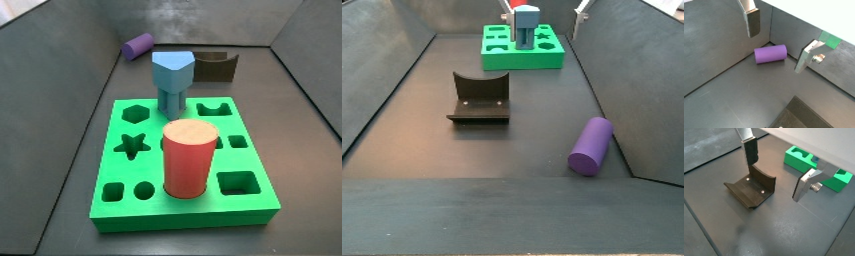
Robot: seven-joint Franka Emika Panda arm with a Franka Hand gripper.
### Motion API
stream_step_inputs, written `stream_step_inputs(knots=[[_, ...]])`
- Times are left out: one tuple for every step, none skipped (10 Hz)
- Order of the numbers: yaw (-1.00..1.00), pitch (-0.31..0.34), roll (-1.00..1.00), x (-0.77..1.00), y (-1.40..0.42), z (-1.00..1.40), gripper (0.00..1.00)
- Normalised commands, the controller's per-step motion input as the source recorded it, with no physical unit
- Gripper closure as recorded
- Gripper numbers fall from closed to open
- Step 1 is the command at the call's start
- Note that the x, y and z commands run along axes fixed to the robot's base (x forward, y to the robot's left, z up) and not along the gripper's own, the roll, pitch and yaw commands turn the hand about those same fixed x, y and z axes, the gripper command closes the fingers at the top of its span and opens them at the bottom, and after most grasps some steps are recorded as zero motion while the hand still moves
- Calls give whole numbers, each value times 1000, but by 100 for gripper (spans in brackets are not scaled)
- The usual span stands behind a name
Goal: Pick up the round object. Move up. Place the round object on the fixture. Regrasp the round object. Move to above the board. Insert the round object.
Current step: Pick up the round object.
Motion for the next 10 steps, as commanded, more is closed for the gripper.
stream_step_inputs(knots=[[-526, -29, 26, -497, 191, -97, 0], [-689, -9, 0, -431, 206, -243, 0], [-751, -20, 0, -466, 137, -297, 0], [-497, -33, 0, -580, 383, -371, 0], [-529, -14, 20, -329, 414, -563, 0], [-589, -90, 0, -354, 371, -751, 0], [-671, -137, 20, -346, 300, -809, 0], [-657, -123, 3, -329, 303, -729, 0], [-34, 47, 27, -74, 60, -69, 0], [0, 0, 0, -54, 0, -143, 0]])
